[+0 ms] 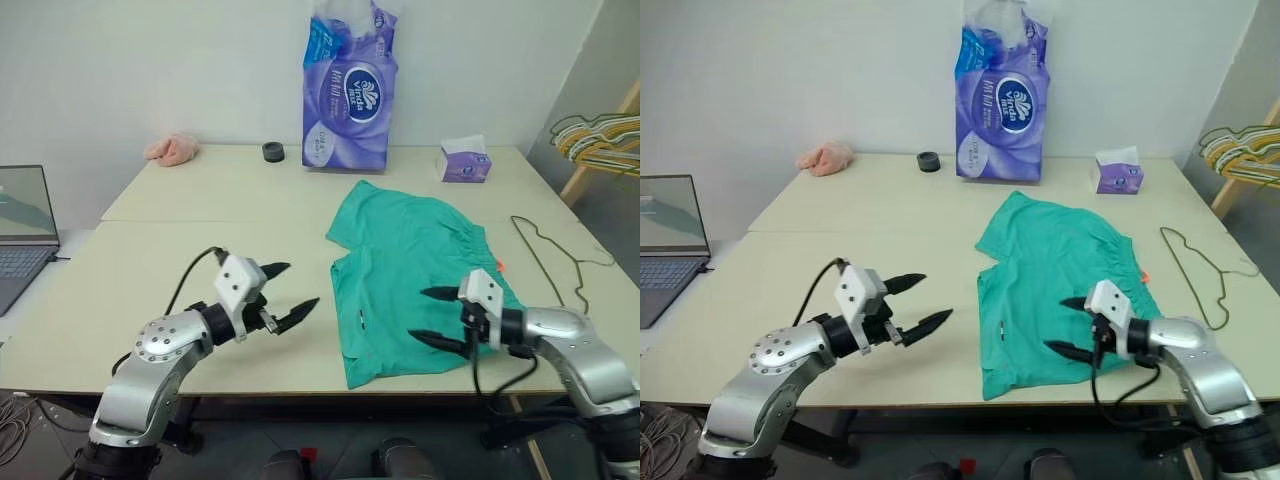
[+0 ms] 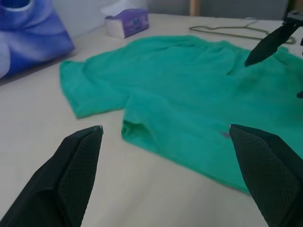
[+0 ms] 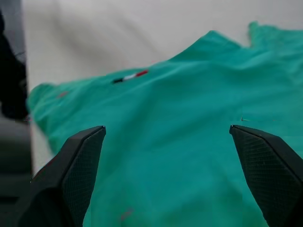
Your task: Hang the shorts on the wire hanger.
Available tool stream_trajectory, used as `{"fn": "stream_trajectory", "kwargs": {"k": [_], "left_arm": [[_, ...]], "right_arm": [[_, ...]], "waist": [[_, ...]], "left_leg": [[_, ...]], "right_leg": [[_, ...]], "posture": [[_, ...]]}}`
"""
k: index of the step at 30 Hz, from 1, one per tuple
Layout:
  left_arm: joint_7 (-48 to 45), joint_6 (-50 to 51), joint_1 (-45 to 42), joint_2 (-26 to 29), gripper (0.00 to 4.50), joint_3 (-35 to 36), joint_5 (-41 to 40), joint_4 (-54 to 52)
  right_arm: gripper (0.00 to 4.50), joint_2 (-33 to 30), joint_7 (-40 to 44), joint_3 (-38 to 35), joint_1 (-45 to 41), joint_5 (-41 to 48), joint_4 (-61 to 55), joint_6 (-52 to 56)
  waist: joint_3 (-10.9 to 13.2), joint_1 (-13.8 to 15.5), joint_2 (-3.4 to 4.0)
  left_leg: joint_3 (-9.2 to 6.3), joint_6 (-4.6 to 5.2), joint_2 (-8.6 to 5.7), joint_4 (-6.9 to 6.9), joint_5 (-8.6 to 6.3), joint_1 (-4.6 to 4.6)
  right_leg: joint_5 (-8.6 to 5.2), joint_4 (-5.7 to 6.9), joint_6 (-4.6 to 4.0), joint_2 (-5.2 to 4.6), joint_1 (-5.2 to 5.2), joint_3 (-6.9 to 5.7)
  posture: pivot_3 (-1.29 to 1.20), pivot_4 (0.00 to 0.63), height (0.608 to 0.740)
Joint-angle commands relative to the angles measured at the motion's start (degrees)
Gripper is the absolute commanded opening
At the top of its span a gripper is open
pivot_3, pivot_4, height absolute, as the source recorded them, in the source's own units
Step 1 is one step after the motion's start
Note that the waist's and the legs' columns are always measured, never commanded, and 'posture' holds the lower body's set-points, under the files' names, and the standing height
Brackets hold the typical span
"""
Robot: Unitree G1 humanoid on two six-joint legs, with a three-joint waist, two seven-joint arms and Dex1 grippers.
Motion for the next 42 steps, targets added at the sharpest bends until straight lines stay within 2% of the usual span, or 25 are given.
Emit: {"fn": "stream_trajectory", "kwargs": {"k": [1, 7, 10, 13, 20, 25, 34, 39, 40, 42], "left_arm": [[-4.32, 0.20, -2.90, 1.21, 4.50, -4.81, 0.53, 0.65], [-12.89, 0.74, -5.89, 5.10, 4.50, -12.93, 2.25, 3.19], [-14.43, 0.71, -7.93, 4.88, 4.50, -15.25, 3.48, 5.26], [-15.72, -1.43, -10.99, 4.37, 4.50, -19.72, 8.13, 9.56], [-17.08, -5.10, -12.83, 2.64, 4.50, -22.52, 11.56, 13.33], [-15.22, -9.07, -13.55, 1.95, 4.50, -24.01, 16.89, 17.68], [-13.35, -12.14, -12.41, 0.54, 1.78, -22.36, 18.02, 19.60], [-12.79, -12.06, -11.67, 0.72, 0.17, -19.77, 16.79, 19.28], [-12.64, -12.14, -11.58, 0.91, 0.02, -18.98, 16.54, 19.24], [-12.43, -11.96, -11.31, 1.12, 0.02, -17.17, 15.49, 19.00]], "right_arm": [[4.48, -4.14, 3.76, -3.12, 1.21, 5.64, -6.41, 5.44], [4.48, -6.95, 3.50, -4.62, 2.46, 7.51, -9.34, 8.11], [4.48, -6.66, 2.65, -4.72, 2.54, 7.52, -9.72, 8.27], [4.48, -7.01, 2.72, -4.56, 3.34, 7.25, -10.40, 7.87], [4.48, -8.49, 3.76, -4.91, 4.98, 6.01, -10.32, 6.22], [4.48, -8.70, 2.66, -4.84, 4.35, 2.06, -6.55, 1.70], [4.50, -9.44, 1.11, -2.06, 0.66, -10.99, 3.78, -14.20], [4.50, -10.39, -2.15, 3.49, -3.05, -24.46, 15.17, -32.16], [4.50, -10.00, -3.69, 4.49, -4.52, -26.94, 18.04, -35.46], [4.50, -8.61, -6.83, 6.16, -7.71, -30.74, 22.96, -40.23]], "waist": [[0.00, -0.97, -0.01], [0.01, -4.30, 0.00], [0.03, -5.14, -0.01], [0.05, -5.63, 0.00], [0.11, -6.43, -0.02], [0.13, -6.52, -0.02], [0.17, -6.69, 0.04], [0.18, -7.09, 0.05], [0.20, -7.26, 0.07], [0.22, -7.71, 0.10]], "left_leg": [[0.00, 0.00, 0.01, -0.01, 0.00, 0.00], [-0.16, 0.02, 0.15, -0.13, -0.05, 0.00], [-0.23, 0.03, 0.17, -0.14, -0.08, -0.01], [-0.24, 0.04, 0.16, -0.13, -0.10, -0.03], [-0.19, 0.03, 0.12, -0.12, -0.16, -0.03], [-0.20, 0.03, 0.11, -0.12, -0.18, -0.03], [-0.20, 0.03, 0.10, -0.13, -0.18, -0.02], [-0.17, 0.03, 0.10, -0.12, -0.18, -0.01], [-0.18, 0.03, 0.10, -0.13, -0.18, -0.01], [-0.17, 0.03, 0.10, -0.13, -0.18, -0.01]], "right_leg": [[-0.01, 0.00, 0.00, 0.01, -0.01, 0.00], [-0.27, 0.05, -0.11, 0.17, -0.02, -0.04], [-0.32, 0.06, -0.12, 0.18, -0.02, -0.02], [-0.34, 0.06, -0.09, 0.18, -0.02, -0.02], [-0.38, 0.03, -0.03, 0.12, -0.02, 0.00], [-0.39, 0.02, -0.01, 0.12, -0.02, 0.01], [-0.39, 0.02, -0.01, 0.09, -0.01, 0.05], [-0.39, 0.02, -0.01, 0.07, 0.00, 0.05], [-0.39, 0.02, -0.01, 0.07, 0.00, 0.06], [-0.39, 0.04, -0.01, 0.07, -0.01, 0.06]], "posture": [[-0.28, 0.030, 0.740], [-0.31, 0.035, 0.740], [-0.32, 0.039, 0.740], [-0.33, 0.041, 0.740], [-0.33, 0.047, 0.740], [-0.34, 0.049, 0.740], [-0.33, 0.050, 0.740], [-0.33, 0.051, 0.740], [-0.32, 0.050, 0.740], [-0.32, 0.050, 0.740]]}}
